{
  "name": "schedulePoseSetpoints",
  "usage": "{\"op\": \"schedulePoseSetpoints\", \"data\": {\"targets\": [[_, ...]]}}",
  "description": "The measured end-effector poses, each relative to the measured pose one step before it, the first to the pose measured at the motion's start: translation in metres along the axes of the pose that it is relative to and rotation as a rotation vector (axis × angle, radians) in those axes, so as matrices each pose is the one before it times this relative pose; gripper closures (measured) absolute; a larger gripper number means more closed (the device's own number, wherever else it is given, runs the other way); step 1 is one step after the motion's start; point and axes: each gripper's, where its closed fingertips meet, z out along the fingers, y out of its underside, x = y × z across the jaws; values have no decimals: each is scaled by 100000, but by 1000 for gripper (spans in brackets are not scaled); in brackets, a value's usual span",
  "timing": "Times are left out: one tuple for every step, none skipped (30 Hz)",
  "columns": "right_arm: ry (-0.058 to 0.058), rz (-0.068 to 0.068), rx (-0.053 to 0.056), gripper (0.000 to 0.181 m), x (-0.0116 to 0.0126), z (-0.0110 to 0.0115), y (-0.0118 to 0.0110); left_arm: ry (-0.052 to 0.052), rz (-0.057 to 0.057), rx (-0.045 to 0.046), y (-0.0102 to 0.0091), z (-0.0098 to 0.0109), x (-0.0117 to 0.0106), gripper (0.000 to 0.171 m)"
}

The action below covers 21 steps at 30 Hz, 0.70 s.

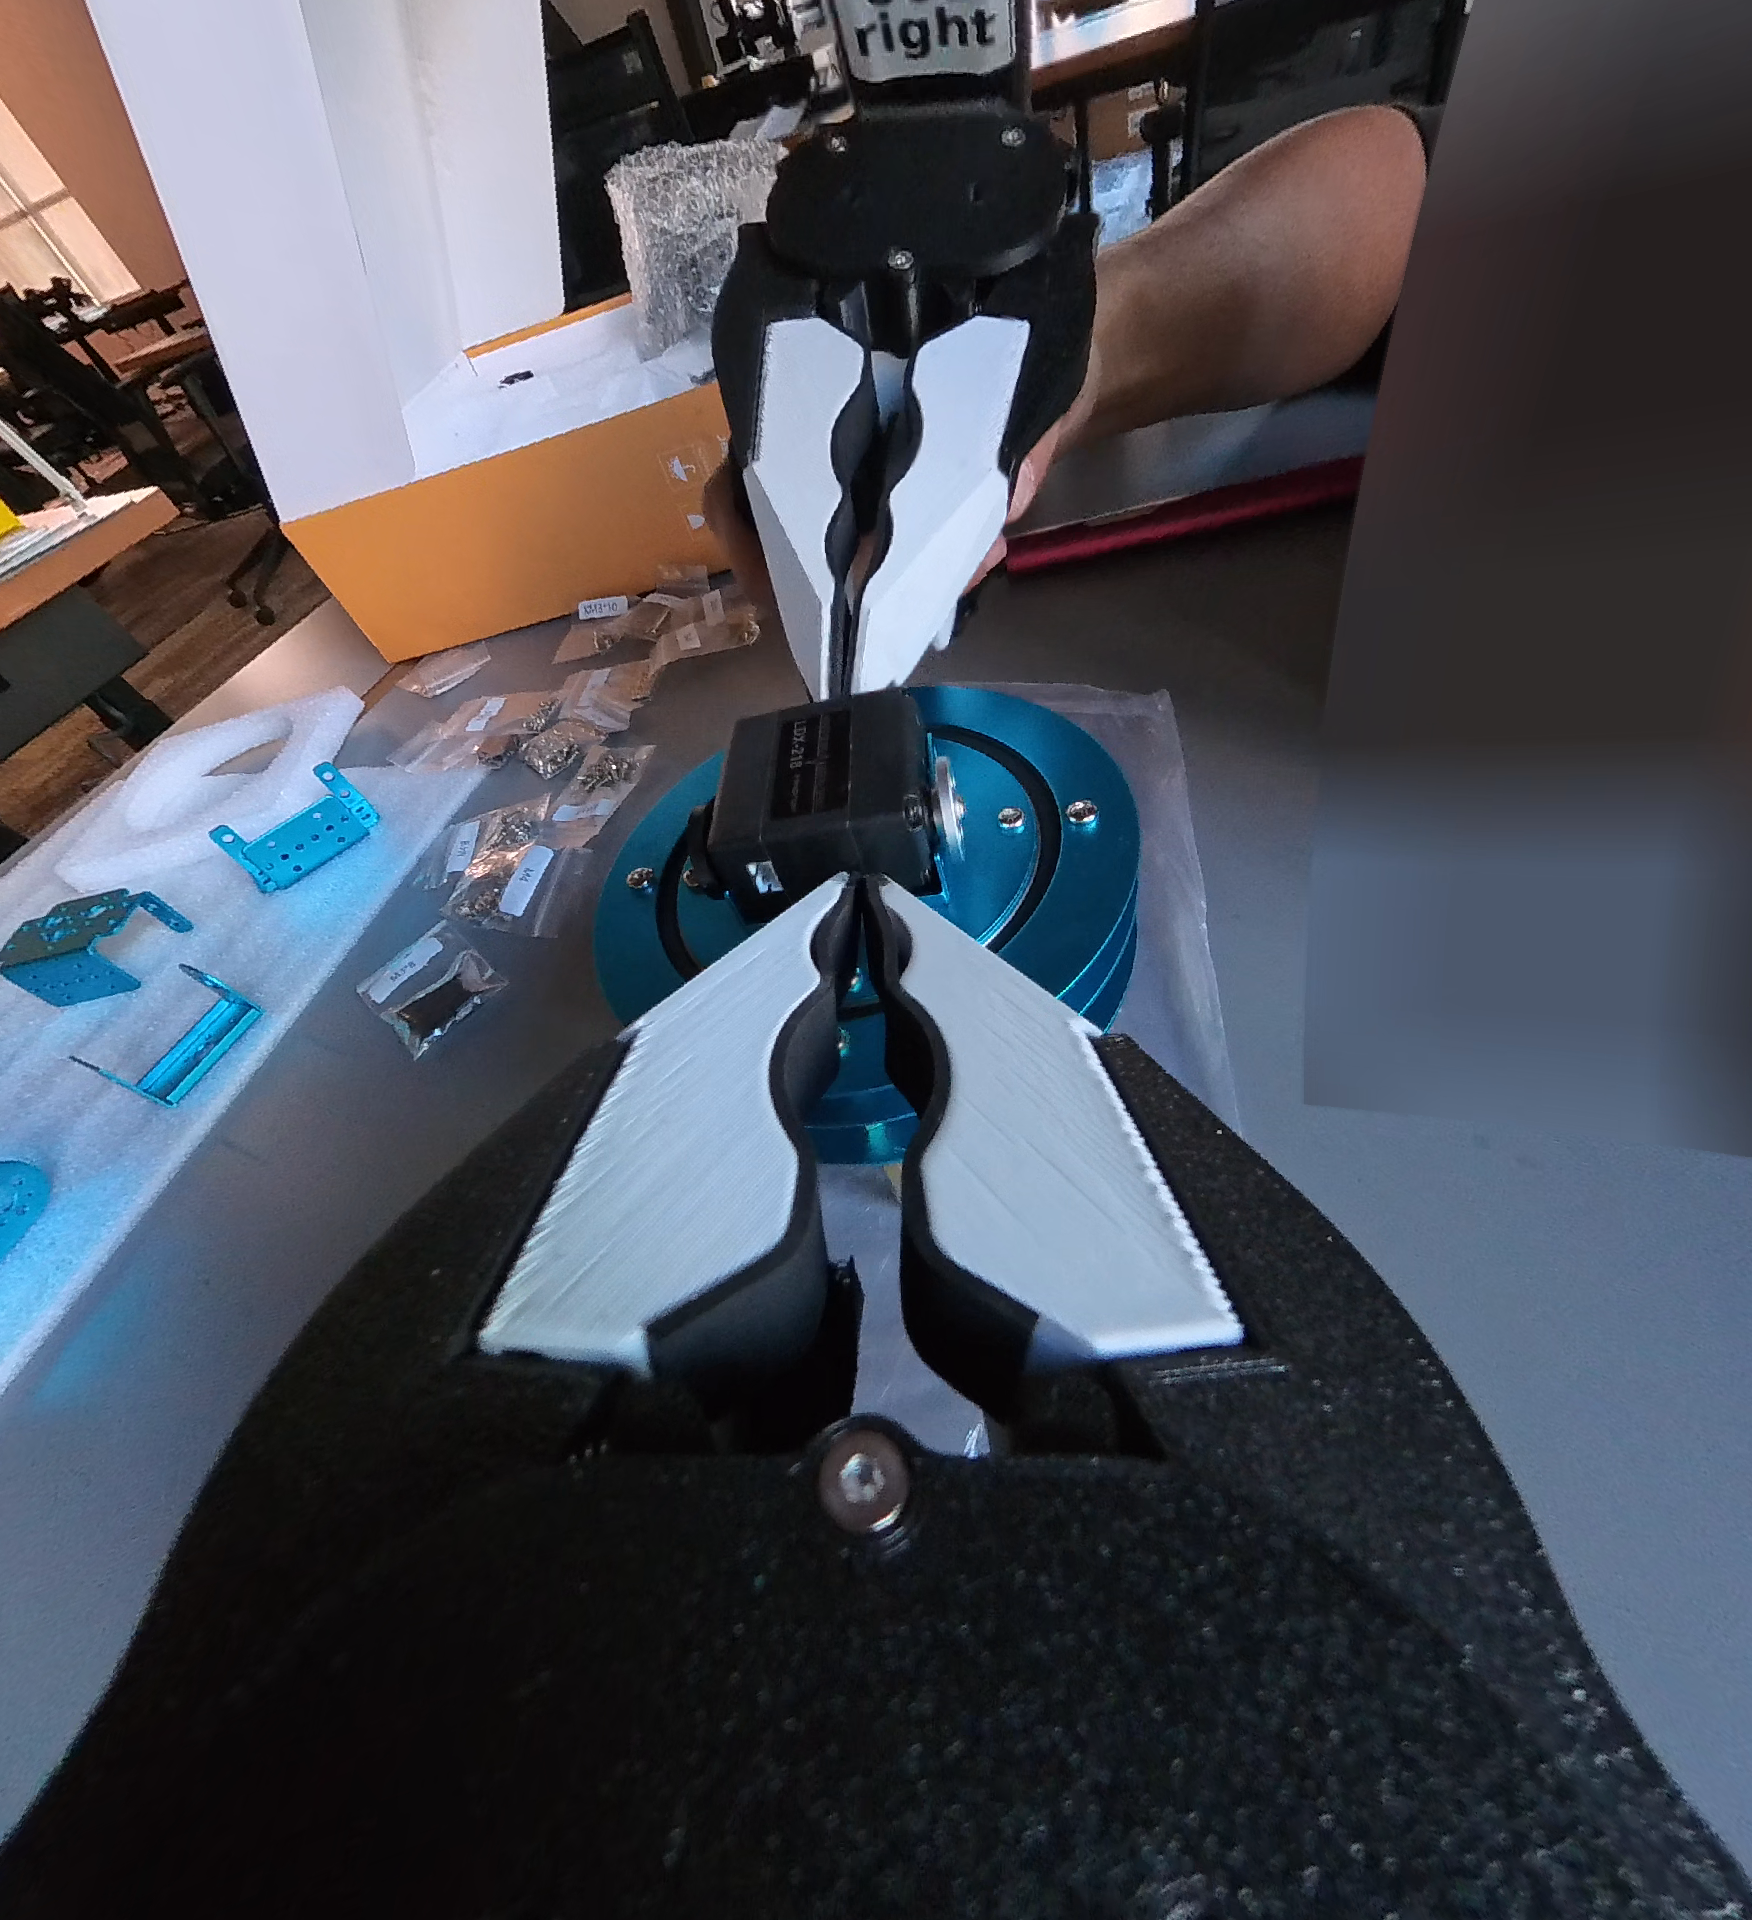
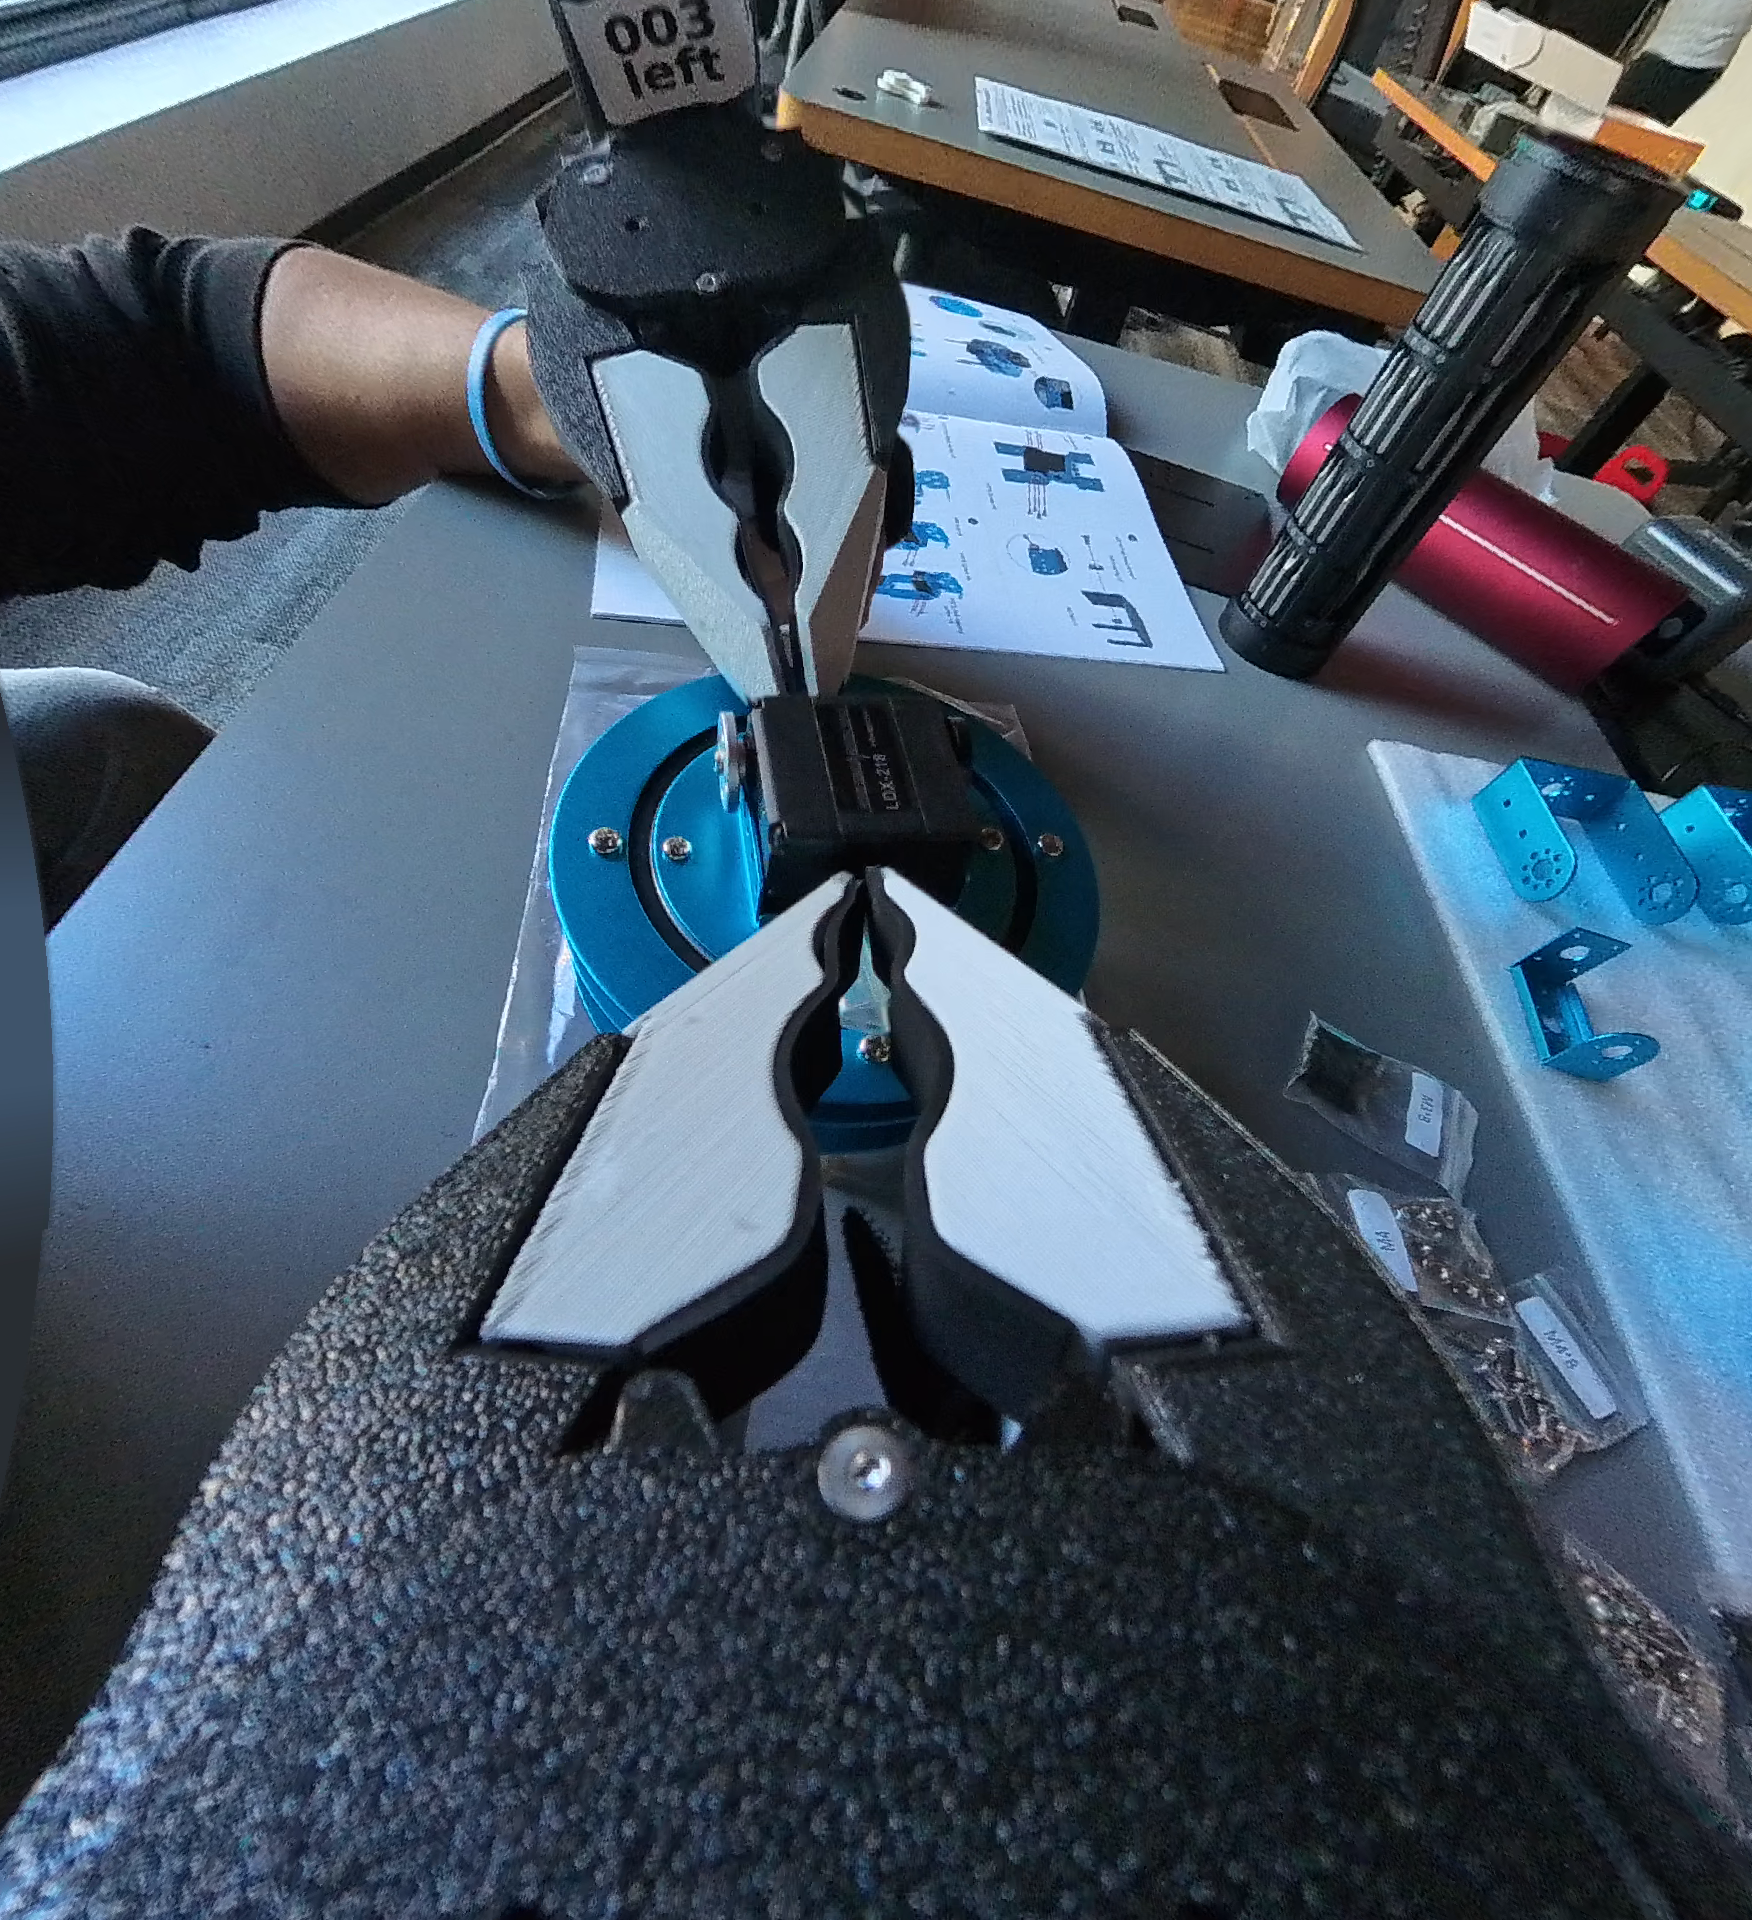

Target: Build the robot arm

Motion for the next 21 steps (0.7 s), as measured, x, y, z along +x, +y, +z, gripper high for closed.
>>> {"op": "schedulePoseSetpoints", "data": {"targets": [[-461,1105,511,181,-2,-6,-59,140,-318,-46,42,49,7,171],[-324,862,205,181,-15,24,18,97,-384,204,0,20,4,171],[15,107,33,181,7,26,54,40,-262,144,-6,-4,-16,171],[150,65,224,181,24,11,5,-88,-16,15,-11,-9,-6,171],[-66,405,72,181,-14,21,9,-226,354,-119,3,-8,-2,171],[-170,432,168,181,-12,-3,-32,-275,445,-148,-4,3,12,171],[-321,417,117,181,-35,0,-7,-126,403,-76,-16,-15,28,171],[-200,416,141,181,-9,-2,-7,-21,95,45,-22,-7,23,171],[135,182,114,181,29,3,12,119,-161,131,-24,6,12,171],[205,-15,-36,181,49,5,27,69,-272,240,-8,23,6,171],[-198,264,-27,181,-2,-1,11,122,-286,254,1,3,-5,171],[-190,506,125,181,1,-3,-14,138,-335,118,-2,-5,3,171],[-153,536,204,181,-6,11,-19,9,-7,-29,11,-16,-11,171],[-92,114,-5,181,-7,23,26,-131,352,-103,8,-14,-8,171],[60,-271,17,181,-1,-4,6,-204,451,-253,8,-14,-1,171],[18,-88,-61,181,-6,-4,-16,-158,402,-43,-36,-18,5,171],[52,-314,-306,181,9,-24,-3,-21,218,223,-71,-23,15,171],[575,-803,-117,181,75,-88,-81,-28,43,313,-82,-46,12,171],[543,-689,437,181,99,-134,-173,-97,82,186,-53,-69,-27,171],[-156,120,590,181,28,-126,-168,-377,152,7,-3,-89,-79,171],[-366,463,600,181,6,-113,-149,-611,133,110,-2,-109,-136,171]]}}
